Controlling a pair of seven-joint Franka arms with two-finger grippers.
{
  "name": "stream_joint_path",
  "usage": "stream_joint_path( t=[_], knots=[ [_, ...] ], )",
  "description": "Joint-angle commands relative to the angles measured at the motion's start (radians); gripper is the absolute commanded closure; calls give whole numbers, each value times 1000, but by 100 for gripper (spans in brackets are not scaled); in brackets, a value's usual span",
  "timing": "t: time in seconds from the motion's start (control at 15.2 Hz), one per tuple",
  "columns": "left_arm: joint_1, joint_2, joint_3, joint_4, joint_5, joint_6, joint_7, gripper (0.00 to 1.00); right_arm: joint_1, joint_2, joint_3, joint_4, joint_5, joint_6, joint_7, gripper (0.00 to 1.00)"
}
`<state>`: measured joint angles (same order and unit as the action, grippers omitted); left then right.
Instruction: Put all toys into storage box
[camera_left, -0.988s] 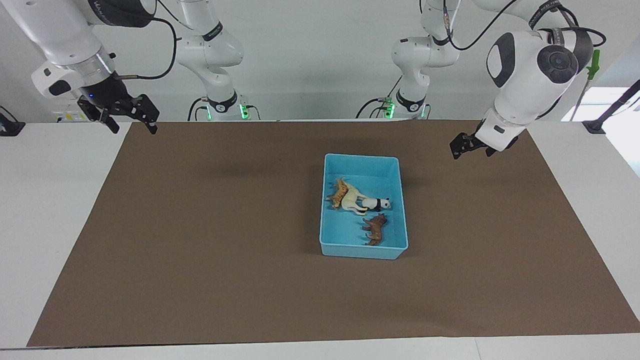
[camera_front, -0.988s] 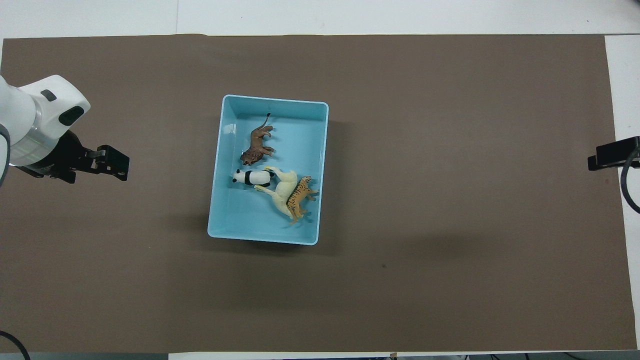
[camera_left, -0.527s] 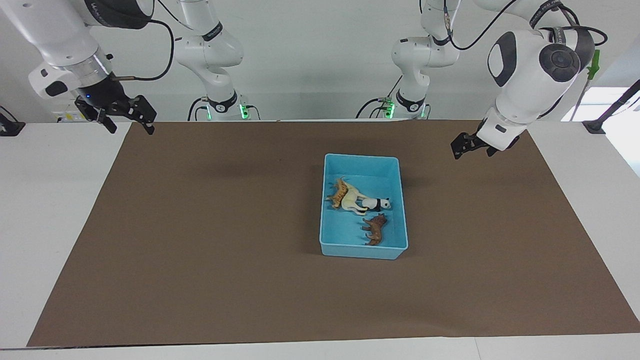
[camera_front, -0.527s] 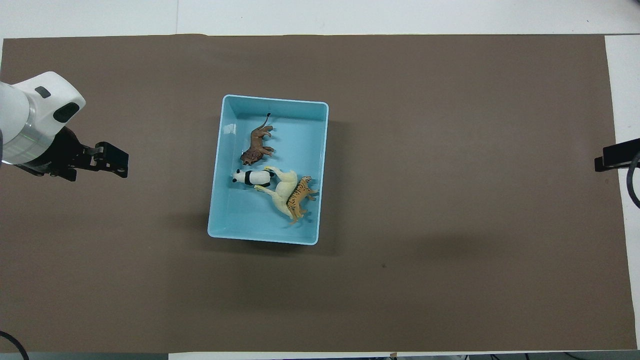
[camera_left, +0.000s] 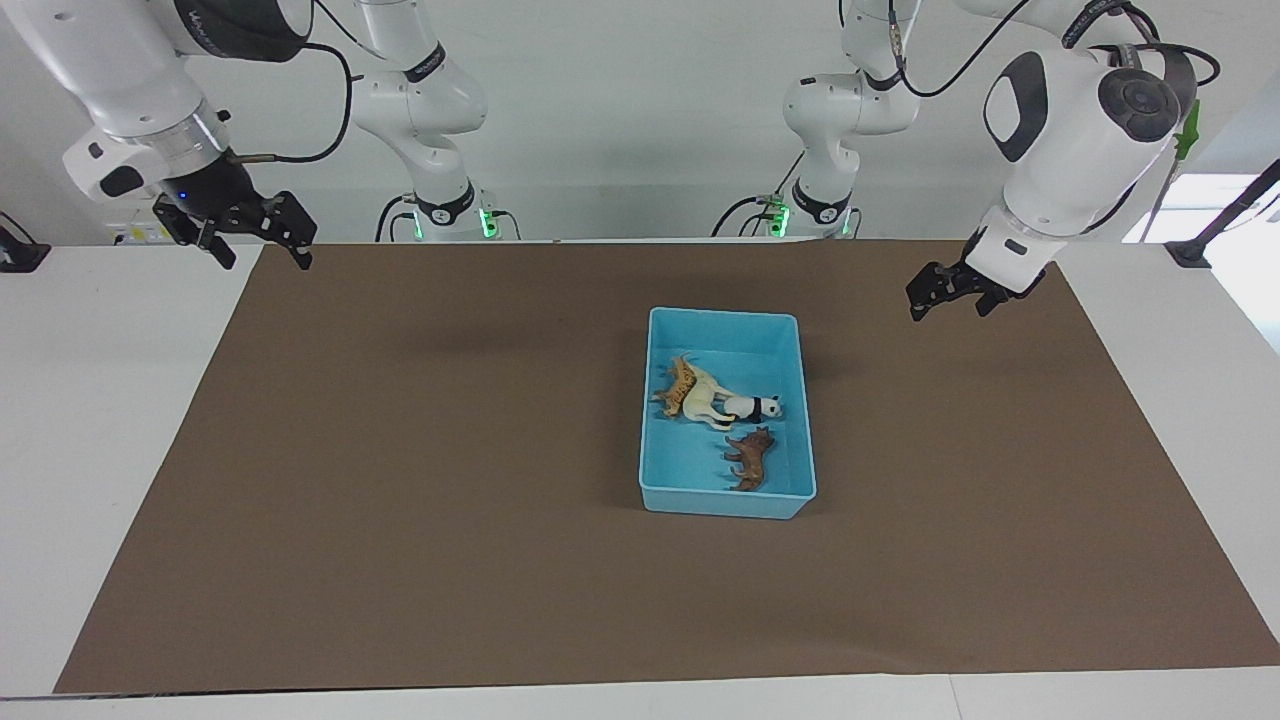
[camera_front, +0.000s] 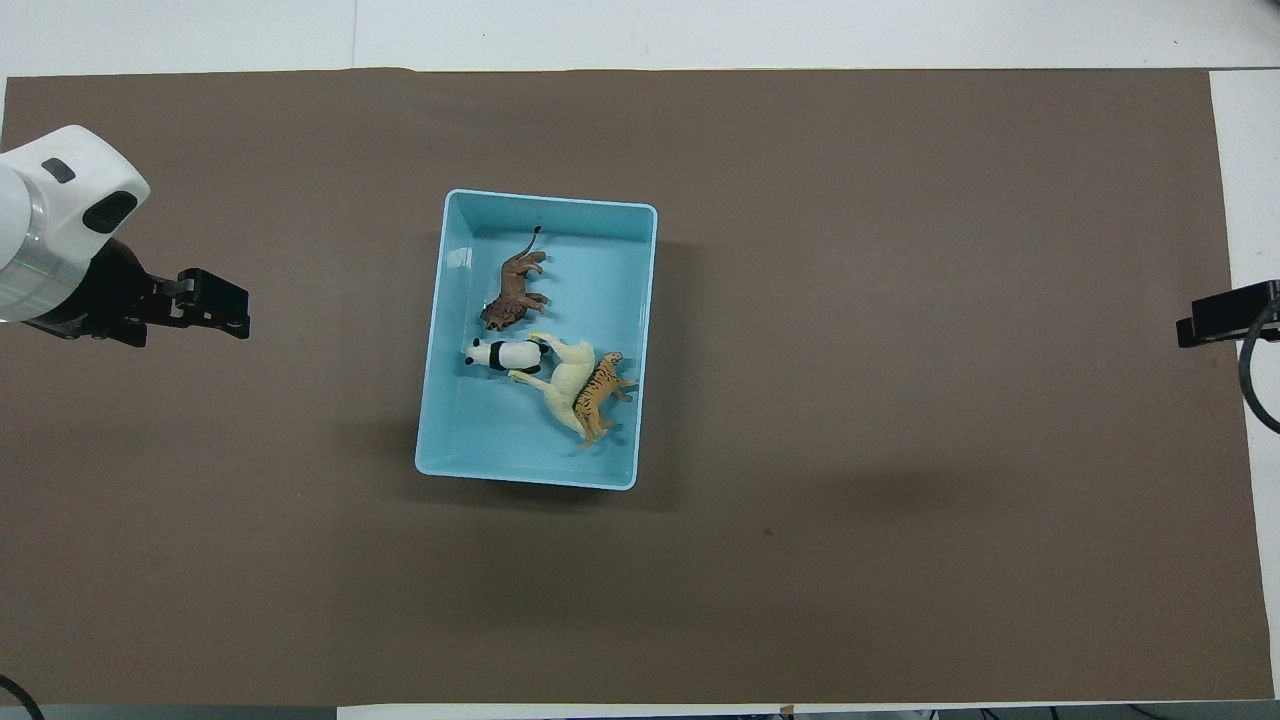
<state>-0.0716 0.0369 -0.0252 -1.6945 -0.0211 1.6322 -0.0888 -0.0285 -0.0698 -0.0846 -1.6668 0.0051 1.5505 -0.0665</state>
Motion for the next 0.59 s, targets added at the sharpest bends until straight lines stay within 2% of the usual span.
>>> stream_joint_path(
  t=[0.0, 0.53],
  knots=[
    [-4, -22, 7, -5, -16, 31, 14, 0, -10, -22, 9, -28, -20, 16, -22, 0],
    [-14, -23, -4, -4, -13, 32, 14, 0, -10, -21, 9, -24, -19, 17, -22, 0]
  ],
)
